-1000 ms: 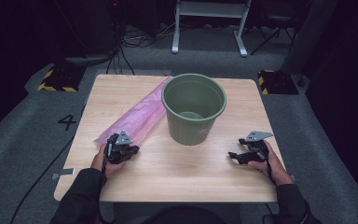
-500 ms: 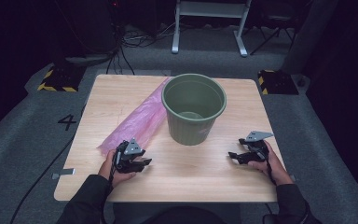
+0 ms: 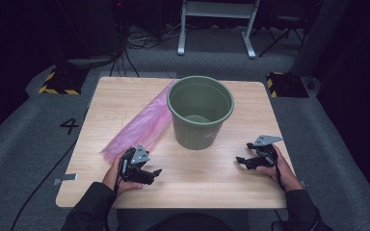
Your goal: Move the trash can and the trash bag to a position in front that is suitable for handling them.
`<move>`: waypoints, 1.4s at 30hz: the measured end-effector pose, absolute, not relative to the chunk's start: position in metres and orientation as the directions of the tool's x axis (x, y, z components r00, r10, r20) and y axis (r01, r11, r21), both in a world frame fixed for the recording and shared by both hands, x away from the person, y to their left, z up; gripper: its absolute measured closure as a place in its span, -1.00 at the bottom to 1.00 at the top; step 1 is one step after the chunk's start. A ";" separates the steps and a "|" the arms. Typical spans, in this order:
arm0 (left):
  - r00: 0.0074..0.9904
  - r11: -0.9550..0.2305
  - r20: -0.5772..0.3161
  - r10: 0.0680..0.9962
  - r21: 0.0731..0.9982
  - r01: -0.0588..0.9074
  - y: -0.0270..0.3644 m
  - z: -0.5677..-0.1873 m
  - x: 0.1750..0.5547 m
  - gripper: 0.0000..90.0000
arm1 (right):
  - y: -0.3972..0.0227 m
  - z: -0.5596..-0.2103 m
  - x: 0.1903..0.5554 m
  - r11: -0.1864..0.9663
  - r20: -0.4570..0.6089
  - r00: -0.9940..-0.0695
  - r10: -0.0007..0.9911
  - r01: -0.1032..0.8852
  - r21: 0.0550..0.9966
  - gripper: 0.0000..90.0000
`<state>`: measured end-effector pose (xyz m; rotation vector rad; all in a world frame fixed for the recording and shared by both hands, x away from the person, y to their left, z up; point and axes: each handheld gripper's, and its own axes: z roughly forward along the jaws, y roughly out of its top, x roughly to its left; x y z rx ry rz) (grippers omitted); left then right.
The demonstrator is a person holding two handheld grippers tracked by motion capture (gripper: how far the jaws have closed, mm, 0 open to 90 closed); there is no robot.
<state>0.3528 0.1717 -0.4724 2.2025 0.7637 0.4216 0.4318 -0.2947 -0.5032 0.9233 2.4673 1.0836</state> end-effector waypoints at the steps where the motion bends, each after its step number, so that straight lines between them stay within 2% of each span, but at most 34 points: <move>1: 0.764 -0.540 0.068 0.642 0.747 0.387 0.172 -0.470 0.353 -0.61 | -0.295 -0.503 0.432 0.511 -0.009 -0.752 0.659 0.440 0.739 -0.61; 7: 0.734 -0.518 0.096 0.672 0.769 0.374 0.185 -0.454 0.356 -0.60 | -0.295 -0.503 0.432 0.511 -0.009 -0.752 0.659 0.440 0.739 -0.61; 18: 0.622 -0.410 0.108 0.775 0.835 0.366 0.242 -0.424 0.372 -0.52 | -0.295 -0.503 0.432 0.511 -0.008 -0.752 0.659 0.440 0.739 -0.61; 19: 0.608 -0.397 0.102 0.787 0.839 0.373 0.248 -0.424 0.377 -0.52 | -0.295 -0.503 0.432 0.511 -0.008 -0.752 0.659 0.440 0.739 -0.61; 20: 0.594 -0.358 0.057 0.803 0.843 0.402 0.261 -0.428 0.389 -0.50 | -0.295 -0.503 0.432 0.511 -0.008 -0.752 0.660 0.440 0.739 -0.61; 29: 0.526 -0.326 -0.009 0.850 0.775 0.541 0.291 -0.467 0.431 -0.47 | -0.295 -0.503 0.432 0.511 -0.008 -0.752 0.659 0.440 0.739 -0.61; 34: 0.558 -0.346 -0.070 0.827 0.719 0.602 0.293 -0.487 0.443 -0.19 | -0.295 -0.503 0.432 0.511 -0.008 -0.752 0.659 0.440 0.739 -0.61; 37: 0.588 -0.364 -0.074 0.806 0.720 0.591 0.290 -0.489 0.441 0.02 | -0.295 -0.503 0.432 0.511 -0.008 -0.752 0.659 0.440 0.739 -0.61; 42: 0.634 -0.418 -0.077 0.769 0.690 0.590 0.278 -0.494 0.436 0.20 | -0.295 -0.503 0.432 0.511 -0.008 -0.752 0.659 0.440 0.739 -0.61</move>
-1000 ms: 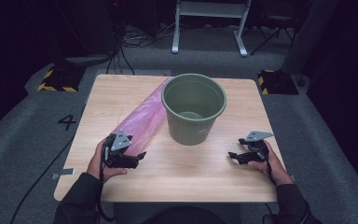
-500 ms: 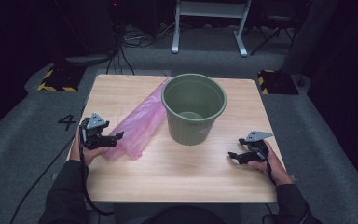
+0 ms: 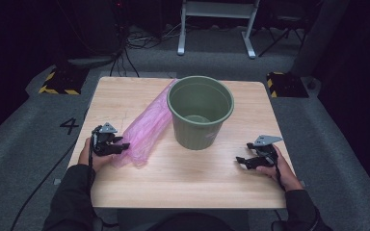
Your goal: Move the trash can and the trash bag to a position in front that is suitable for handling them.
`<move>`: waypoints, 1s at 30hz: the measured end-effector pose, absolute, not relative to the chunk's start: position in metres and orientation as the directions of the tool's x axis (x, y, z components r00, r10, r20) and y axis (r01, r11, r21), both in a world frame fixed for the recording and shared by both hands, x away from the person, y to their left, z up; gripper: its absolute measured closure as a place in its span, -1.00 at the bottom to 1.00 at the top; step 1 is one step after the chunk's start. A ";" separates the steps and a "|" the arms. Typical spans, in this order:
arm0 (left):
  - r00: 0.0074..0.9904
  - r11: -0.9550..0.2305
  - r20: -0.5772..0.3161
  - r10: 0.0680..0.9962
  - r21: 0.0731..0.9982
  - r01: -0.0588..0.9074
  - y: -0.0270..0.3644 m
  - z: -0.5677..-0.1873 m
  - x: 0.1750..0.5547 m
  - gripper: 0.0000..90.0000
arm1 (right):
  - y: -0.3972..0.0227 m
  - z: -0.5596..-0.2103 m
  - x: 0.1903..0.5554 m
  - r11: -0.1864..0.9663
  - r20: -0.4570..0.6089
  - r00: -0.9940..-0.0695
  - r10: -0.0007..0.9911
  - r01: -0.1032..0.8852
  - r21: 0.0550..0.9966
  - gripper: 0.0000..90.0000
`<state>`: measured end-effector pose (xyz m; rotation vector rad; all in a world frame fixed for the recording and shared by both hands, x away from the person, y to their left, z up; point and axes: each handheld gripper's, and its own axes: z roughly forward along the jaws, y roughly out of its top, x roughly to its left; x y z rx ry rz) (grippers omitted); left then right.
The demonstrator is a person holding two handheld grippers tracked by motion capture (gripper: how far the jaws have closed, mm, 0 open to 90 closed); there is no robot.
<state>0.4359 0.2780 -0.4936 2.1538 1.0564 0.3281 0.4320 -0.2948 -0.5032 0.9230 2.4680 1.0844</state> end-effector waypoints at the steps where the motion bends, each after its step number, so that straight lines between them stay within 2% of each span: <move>1: 0.634 -0.418 -0.077 0.769 0.690 0.590 0.278 -0.494 0.436 0.21 | -0.295 -0.503 0.432 0.511 -0.008 -0.752 0.659 0.440 0.739 -0.61; 8: 0.656 -0.432 -0.076 0.751 0.694 0.576 0.261 -0.494 0.423 0.25 | -0.295 -0.503 0.432 0.512 -0.008 -0.753 0.658 0.439 0.739 -0.61; 11: 0.639 -0.430 -0.057 0.767 0.692 0.579 0.251 -0.494 0.413 0.15 | -0.295 -0.503 0.432 0.512 -0.009 -0.753 0.658 0.438 0.739 -0.61; 15: 0.617 -0.408 -0.065 0.784 0.695 0.592 0.241 -0.494 0.396 0.14 | -0.295 -0.503 0.432 0.513 -0.009 -0.754 0.657 0.438 0.739 -0.61; 25: 0.635 -0.422 -0.054 0.771 0.702 0.573 0.228 -0.495 0.377 0.11 | -0.295 -0.503 0.432 0.513 -0.009 -0.756 0.655 0.437 0.739 -0.61; 30: 0.661 -0.443 -0.047 0.749 0.706 0.552 0.207 -0.496 0.368 0.09 | -0.295 -0.503 0.432 0.513 -0.009 -0.756 0.655 0.437 0.739 -0.61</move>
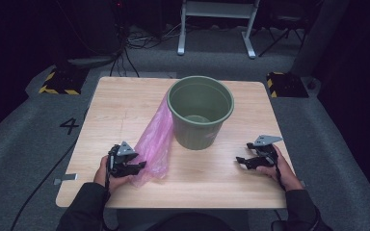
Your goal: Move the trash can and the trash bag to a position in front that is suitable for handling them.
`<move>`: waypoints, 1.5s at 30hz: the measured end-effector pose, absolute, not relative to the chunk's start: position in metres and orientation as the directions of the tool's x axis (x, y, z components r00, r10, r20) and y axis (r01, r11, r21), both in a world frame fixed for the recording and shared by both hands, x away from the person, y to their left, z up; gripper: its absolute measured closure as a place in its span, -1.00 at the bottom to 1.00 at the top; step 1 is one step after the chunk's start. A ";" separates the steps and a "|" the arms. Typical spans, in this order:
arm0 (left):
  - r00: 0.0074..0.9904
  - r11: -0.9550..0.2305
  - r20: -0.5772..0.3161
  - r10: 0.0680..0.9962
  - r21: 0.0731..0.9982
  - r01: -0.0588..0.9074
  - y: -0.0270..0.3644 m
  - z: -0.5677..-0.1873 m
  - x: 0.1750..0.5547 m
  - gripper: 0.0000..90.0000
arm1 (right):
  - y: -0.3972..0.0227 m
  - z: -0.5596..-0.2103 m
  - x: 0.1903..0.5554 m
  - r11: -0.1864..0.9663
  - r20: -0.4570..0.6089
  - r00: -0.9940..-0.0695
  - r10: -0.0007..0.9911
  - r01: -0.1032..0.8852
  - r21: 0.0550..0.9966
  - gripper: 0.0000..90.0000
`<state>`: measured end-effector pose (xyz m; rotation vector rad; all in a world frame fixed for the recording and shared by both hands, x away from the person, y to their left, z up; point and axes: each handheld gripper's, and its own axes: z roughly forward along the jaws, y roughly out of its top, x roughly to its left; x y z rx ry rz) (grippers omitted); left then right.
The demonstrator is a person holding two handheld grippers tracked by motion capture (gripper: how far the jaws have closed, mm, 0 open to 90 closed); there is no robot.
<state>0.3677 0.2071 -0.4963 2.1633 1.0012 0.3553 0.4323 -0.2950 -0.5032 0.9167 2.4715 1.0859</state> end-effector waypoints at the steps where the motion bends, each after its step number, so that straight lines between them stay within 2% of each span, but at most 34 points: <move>1: 0.661 -0.443 -0.047 0.749 0.706 0.552 0.207 -0.496 0.368 0.08 | -0.295 -0.503 0.432 0.514 -0.009 -0.756 0.655 0.437 0.739 -0.61; 12: 0.661 -0.430 -0.050 0.748 0.722 0.542 0.189 -0.496 0.348 -0.09 | -0.295 -0.503 0.432 0.514 -0.009 -0.756 0.655 0.437 0.739 -0.61; 15: 0.657 -0.418 -0.047 0.752 0.736 0.532 0.189 -0.494 0.344 -0.39 | -0.295 -0.503 0.432 0.514 -0.009 -0.756 0.655 0.437 0.739 -0.61; 18: 0.658 -0.421 -0.035 0.752 0.742 0.522 0.189 -0.490 0.341 -0.52 | -0.295 -0.503 0.432 0.513 -0.009 -0.755 0.656 0.437 0.739 -0.61; 27: 0.635 -0.384 0.001 0.772 0.797 0.466 0.202 -0.471 0.334 -0.58 | -0.295 -0.503 0.432 0.514 -0.009 -0.756 0.654 0.436 0.739 -0.61; 33: 0.603 -0.358 0.013 0.798 0.814 0.457 0.217 -0.460 0.340 -0.54 | -0.295 -0.503 0.432 0.514 -0.009 -0.756 0.654 0.436 0.739 -0.61; 39: 0.587 -0.362 0.024 0.809 0.807 0.467 0.228 -0.461 0.365 -0.53 | -0.295 -0.503 0.432 0.513 -0.009 -0.756 0.655 0.436 0.739 -0.61; 43: 0.606 -0.356 -0.016 0.796 0.797 0.489 0.234 -0.468 0.387 -0.44 | -0.295 -0.503 0.432 0.513 -0.008 -0.756 0.655 0.436 0.739 -0.61; 44: 0.624 -0.345 -0.041 0.780 0.804 0.484 0.235 -0.471 0.392 -0.28 | -0.295 -0.503 0.432 0.513 -0.008 -0.756 0.655 0.437 0.739 -0.61; 45: 0.654 -0.332 -0.083 0.752 0.810 0.484 0.237 -0.473 0.395 0.10 | -0.295 -0.503 0.432 0.513 -0.009 -0.756 0.655 0.436 0.739 -0.61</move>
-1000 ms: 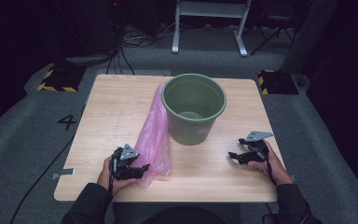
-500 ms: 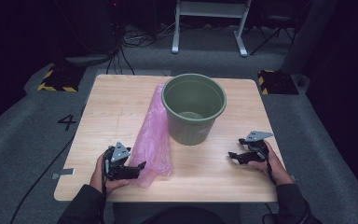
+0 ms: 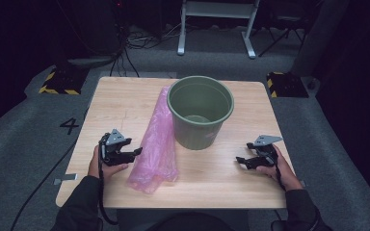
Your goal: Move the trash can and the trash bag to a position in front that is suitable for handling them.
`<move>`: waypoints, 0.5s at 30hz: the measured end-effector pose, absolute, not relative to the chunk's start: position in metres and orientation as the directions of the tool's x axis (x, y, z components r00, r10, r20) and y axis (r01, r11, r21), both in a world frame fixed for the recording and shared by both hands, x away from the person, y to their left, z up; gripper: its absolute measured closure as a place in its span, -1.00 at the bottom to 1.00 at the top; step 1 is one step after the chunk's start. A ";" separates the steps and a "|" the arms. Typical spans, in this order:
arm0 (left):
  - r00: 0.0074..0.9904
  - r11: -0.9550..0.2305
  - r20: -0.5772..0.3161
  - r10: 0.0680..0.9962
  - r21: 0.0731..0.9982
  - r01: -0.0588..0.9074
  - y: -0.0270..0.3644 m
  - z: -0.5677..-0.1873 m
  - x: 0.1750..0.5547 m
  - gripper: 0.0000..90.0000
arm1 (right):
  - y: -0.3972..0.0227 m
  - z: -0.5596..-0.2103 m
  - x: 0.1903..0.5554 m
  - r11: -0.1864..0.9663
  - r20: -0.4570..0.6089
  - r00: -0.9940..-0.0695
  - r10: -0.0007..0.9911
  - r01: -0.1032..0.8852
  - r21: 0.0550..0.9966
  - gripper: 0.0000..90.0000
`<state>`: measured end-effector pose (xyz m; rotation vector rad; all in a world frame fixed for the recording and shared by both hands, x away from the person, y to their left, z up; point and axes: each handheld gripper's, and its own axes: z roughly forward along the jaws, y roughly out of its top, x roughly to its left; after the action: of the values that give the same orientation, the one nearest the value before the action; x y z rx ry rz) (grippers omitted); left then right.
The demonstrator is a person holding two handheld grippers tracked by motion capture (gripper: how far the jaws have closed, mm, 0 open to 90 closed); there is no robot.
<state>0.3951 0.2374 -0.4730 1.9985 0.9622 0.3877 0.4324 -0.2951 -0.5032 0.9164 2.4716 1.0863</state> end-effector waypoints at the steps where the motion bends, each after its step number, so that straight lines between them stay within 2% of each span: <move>1: 0.676 -0.333 -0.107 0.729 0.808 0.487 0.237 -0.475 0.397 0.10 | -0.295 -0.503 0.432 0.513 -0.009 -0.756 0.655 0.436 0.739 -0.61; 3: 0.701 -0.383 -0.087 0.707 0.786 0.484 0.232 -0.479 0.399 0.23 | -0.295 -0.503 0.432 0.513 -0.008 -0.756 0.655 0.436 0.739 -0.61; 6: 0.713 -0.399 -0.090 0.696 0.777 0.487 0.228 -0.483 0.397 0.31 | -0.295 -0.503 0.432 0.514 -0.009 -0.756 0.654 0.436 0.739 -0.61; 9: 0.729 -0.449 -0.050 0.682 0.758 0.472 0.223 -0.486 0.393 0.40 | -0.295 -0.503 0.432 0.514 -0.009 -0.756 0.654 0.436 0.739 -0.61; 15: 0.749 -0.475 -0.049 0.661 0.746 0.467 0.212 -0.492 0.388 0.45 | -0.295 -0.503 0.433 0.515 -0.009 -0.757 0.653 0.435 0.739 -0.61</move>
<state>0.3881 0.2119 -0.4920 2.1588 0.8430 0.3148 0.4326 -0.2951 -0.5032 0.9136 2.4735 1.0866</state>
